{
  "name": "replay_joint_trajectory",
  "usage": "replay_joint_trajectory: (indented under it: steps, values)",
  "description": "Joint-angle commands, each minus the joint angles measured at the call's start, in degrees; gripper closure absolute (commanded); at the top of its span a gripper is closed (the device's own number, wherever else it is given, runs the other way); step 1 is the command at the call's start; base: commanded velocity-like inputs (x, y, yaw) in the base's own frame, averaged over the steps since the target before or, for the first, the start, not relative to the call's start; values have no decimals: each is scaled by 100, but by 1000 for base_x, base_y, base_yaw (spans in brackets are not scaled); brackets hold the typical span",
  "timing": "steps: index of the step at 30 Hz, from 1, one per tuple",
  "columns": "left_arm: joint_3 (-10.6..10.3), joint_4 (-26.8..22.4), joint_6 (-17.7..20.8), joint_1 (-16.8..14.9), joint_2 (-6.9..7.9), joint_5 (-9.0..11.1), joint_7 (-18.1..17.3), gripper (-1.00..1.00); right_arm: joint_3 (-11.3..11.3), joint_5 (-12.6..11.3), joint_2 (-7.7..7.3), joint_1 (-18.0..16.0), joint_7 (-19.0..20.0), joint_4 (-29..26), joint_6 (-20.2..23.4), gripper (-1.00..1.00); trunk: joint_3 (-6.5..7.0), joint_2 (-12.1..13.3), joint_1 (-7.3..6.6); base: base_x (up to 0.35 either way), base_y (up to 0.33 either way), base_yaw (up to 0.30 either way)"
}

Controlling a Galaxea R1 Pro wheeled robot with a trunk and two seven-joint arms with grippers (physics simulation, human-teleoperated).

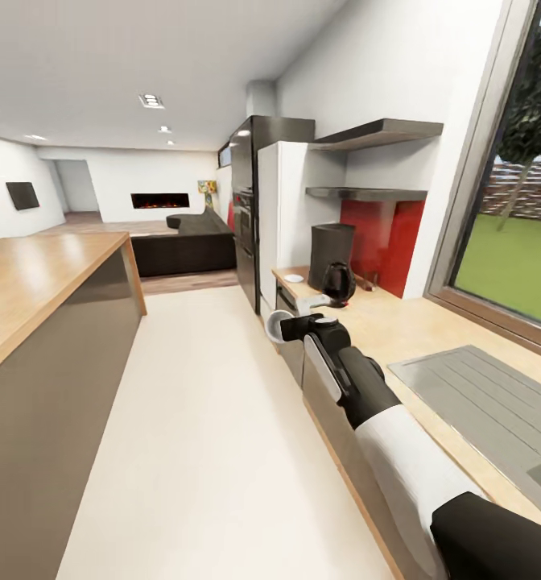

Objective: Set up a coffee station on the kitchen countertop: keep the coffee maker on the countertop, move the bottle of coffee from the kitchen shelf to the counter next to the coffee maker, place a paper coffee filter on top of the coffee maker, put the saucer next to the coffee maker with the coffee cup on the saucer, and place the electric kettle next to the coffee maker.

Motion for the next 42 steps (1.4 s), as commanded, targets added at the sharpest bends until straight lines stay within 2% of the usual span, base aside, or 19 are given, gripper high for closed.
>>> replay_joint_trajectory:
  steps: [1, 20, 42]
  values:
    - [32, -4, -12, 0, -3, -57, 10, -100, 9, -63, 0, -6, -51, -12, 17, 100, -8, -9, 7, 325, 104, 25]
    - [32, -1, -8, 2, 2, -55, 10, -100, -7, -63, 0, -4, -47, -23, 17, 100, -82, -9, 7, 329, 73, 3]
    - [32, -2, -22, 0, -3, -54, 10, -100, 8, -63, 0, -5, -48, 1, 17, 100, -83, -9, 7, 294, 196, 0]
